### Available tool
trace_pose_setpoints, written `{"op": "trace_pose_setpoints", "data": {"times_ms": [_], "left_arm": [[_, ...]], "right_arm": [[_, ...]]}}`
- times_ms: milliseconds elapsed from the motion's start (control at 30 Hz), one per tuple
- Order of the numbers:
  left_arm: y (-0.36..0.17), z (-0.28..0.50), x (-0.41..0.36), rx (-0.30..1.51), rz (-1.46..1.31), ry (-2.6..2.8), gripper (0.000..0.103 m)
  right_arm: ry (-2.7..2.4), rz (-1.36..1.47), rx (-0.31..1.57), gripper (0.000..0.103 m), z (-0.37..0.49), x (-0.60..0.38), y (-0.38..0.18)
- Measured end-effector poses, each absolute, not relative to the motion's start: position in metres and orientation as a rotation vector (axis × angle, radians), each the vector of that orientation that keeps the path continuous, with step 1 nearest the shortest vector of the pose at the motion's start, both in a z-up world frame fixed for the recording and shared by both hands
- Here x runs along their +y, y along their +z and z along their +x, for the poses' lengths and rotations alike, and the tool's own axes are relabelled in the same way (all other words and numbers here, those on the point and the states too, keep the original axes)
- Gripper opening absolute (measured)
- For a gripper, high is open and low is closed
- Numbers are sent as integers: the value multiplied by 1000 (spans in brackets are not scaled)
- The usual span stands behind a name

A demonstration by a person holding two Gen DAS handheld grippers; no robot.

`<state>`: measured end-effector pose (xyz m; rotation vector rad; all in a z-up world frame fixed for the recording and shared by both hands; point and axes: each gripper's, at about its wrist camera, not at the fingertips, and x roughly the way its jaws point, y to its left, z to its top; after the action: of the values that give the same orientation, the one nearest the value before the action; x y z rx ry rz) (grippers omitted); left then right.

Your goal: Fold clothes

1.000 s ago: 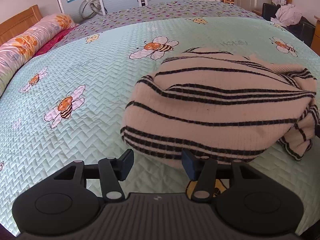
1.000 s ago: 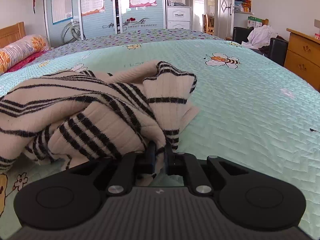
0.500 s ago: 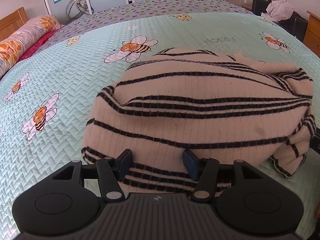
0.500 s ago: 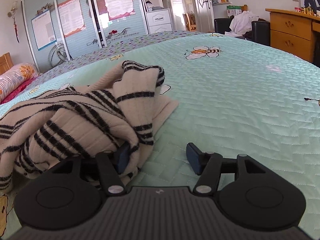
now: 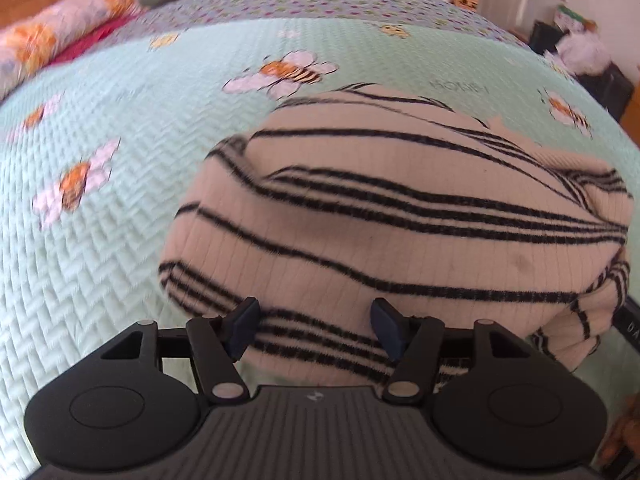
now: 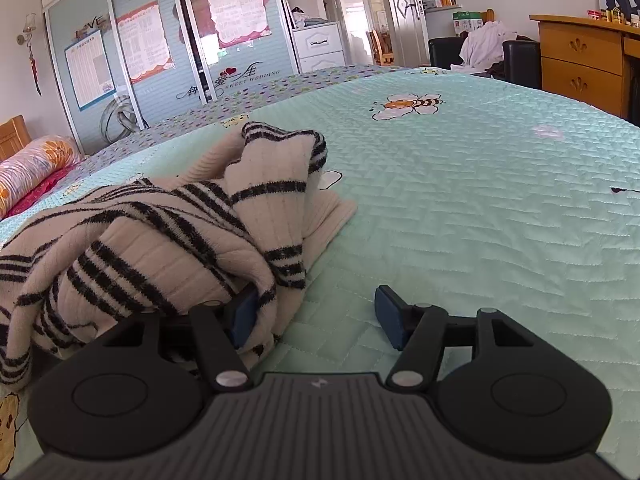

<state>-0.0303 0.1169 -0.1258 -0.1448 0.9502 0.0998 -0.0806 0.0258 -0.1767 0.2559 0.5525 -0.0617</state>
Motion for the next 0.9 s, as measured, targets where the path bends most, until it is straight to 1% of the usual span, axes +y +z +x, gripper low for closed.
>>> {"op": "trace_pose_setpoints", "data": {"times_ms": [167, 300, 467, 500, 567, 600, 633, 667, 733, 900], "left_arm": [[-132, -47, 143, 1007, -408, 86, 67], [-149, -35, 147, 1076, -575, 52, 67], [-153, -14, 140, 1041, -593, 84, 67], [-153, -10, 138, 1033, -589, 90, 65], [-149, -4, 131, 1003, -522, 83, 50], [-147, -1, 129, 982, -485, 60, 27], [-143, 1, 126, 970, -454, 49, 17], [-140, 3, 123, 960, -423, 44, 16], [-132, 8, 119, 943, -374, 35, 9], [-104, 10, 129, 879, -383, 26, 8]], "right_arm": [[-57, 264, 558, 63, -81, 24, -174], [-46, 295, 573, 66, -86, 21, -170], [-35, 394, 610, 75, -97, 11, -161], [-31, 410, 617, 75, -99, 9, -159], [-22, 408, 631, 75, -105, 11, -154], [-14, 401, 639, 75, -108, 14, -151], [3, 386, 647, 75, -110, 18, -147], [21, 370, 655, 75, -113, 22, -143], [53, 319, 663, 75, -118, 34, -133], [85, 294, 734, 75, -121, 50, -118]]}}
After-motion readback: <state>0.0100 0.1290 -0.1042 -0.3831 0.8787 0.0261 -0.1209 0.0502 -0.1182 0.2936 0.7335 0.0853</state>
